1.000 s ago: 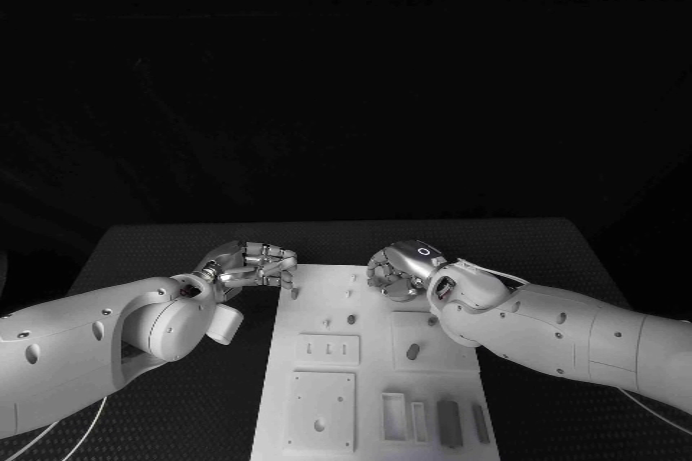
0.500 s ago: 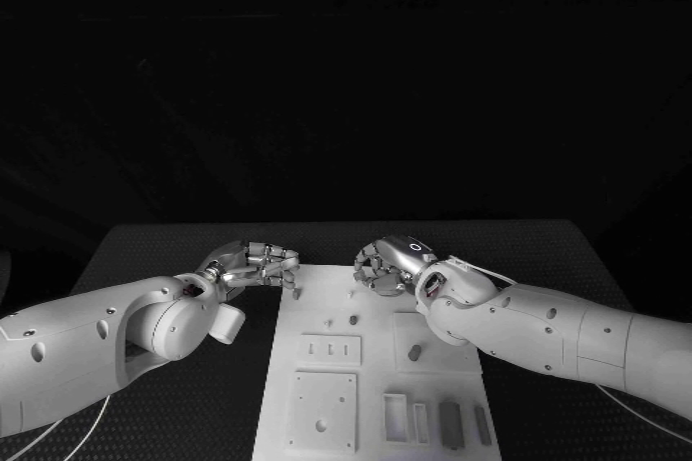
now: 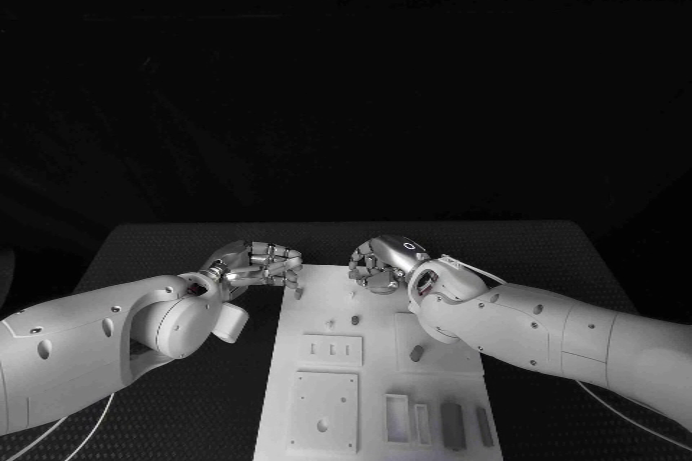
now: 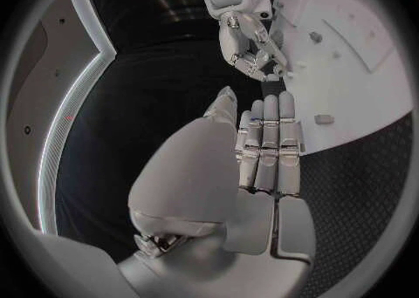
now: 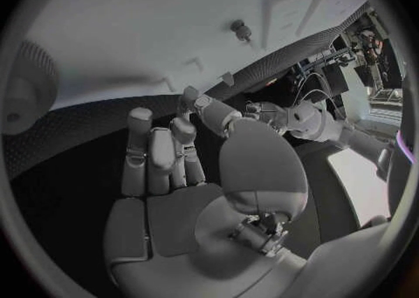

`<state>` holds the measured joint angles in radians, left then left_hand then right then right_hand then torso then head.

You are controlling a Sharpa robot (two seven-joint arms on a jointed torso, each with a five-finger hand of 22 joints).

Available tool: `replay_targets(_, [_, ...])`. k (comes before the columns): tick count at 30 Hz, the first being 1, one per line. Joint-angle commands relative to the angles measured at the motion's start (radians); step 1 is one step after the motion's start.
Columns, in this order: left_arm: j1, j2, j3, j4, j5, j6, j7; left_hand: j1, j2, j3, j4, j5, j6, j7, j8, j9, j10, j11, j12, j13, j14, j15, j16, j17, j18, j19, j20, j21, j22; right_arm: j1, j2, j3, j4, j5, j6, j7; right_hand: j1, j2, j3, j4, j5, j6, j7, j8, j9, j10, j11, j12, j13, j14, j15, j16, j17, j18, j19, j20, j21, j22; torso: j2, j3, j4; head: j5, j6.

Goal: Assemble the parts on the task board

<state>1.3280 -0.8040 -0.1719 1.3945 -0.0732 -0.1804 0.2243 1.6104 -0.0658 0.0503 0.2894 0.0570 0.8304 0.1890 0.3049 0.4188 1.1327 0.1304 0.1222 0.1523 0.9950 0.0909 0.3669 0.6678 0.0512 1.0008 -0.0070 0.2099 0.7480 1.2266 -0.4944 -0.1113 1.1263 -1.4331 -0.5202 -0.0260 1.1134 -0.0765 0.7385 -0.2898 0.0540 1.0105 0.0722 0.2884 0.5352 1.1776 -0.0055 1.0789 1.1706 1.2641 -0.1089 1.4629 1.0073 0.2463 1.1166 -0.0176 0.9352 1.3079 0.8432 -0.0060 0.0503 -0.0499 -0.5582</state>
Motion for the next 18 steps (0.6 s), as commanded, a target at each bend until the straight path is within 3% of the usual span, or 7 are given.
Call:
replay_targets(1, [0.001,0.004,0.001,-0.001,-0.004,0.013,0.007,-0.009,-0.002,-0.006,0.000,-0.002,-0.004,0.004,-0.006,-0.001,-0.002,0.005,-0.004,0.001,0.000,0.006,-0.005,0.001,0.016,-0.004,0.004,-0.006,0.001,0.000,0.010,0.000,-0.011,-0.001,0.043,-0.008,-0.007,0.002,0.005,0.001,0.003,0.031,0.027,0.009,0.011,-0.003,-0.005,0.006,0.000,-0.008,-0.002,0.001,-0.002,0.016,-0.003,-0.001,0.003,0.018,0.000,0.0021,0.0003,0.001,-0.001])
replay_targets(18, [0.001,0.009,0.001,-0.004,-0.004,0.014,0.007,-0.009,-0.002,-0.005,0.000,-0.002,-0.004,0.005,-0.006,-0.001,-0.001,0.005,-0.005,0.002,0.000,0.006,-0.007,0.003,0.016,-0.004,0.004,-0.006,0.001,-0.001,0.043,0.000,-0.049,-0.002,0.064,-0.006,-0.009,0.004,0.006,0.001,0.003,0.030,0.027,0.008,0.011,-0.007,-0.004,0.006,0.002,-0.012,-0.002,0.001,-0.003,0.015,-0.006,0.000,0.003,0.019,0.000,0.0020,-0.0019,0.005,-0.003])
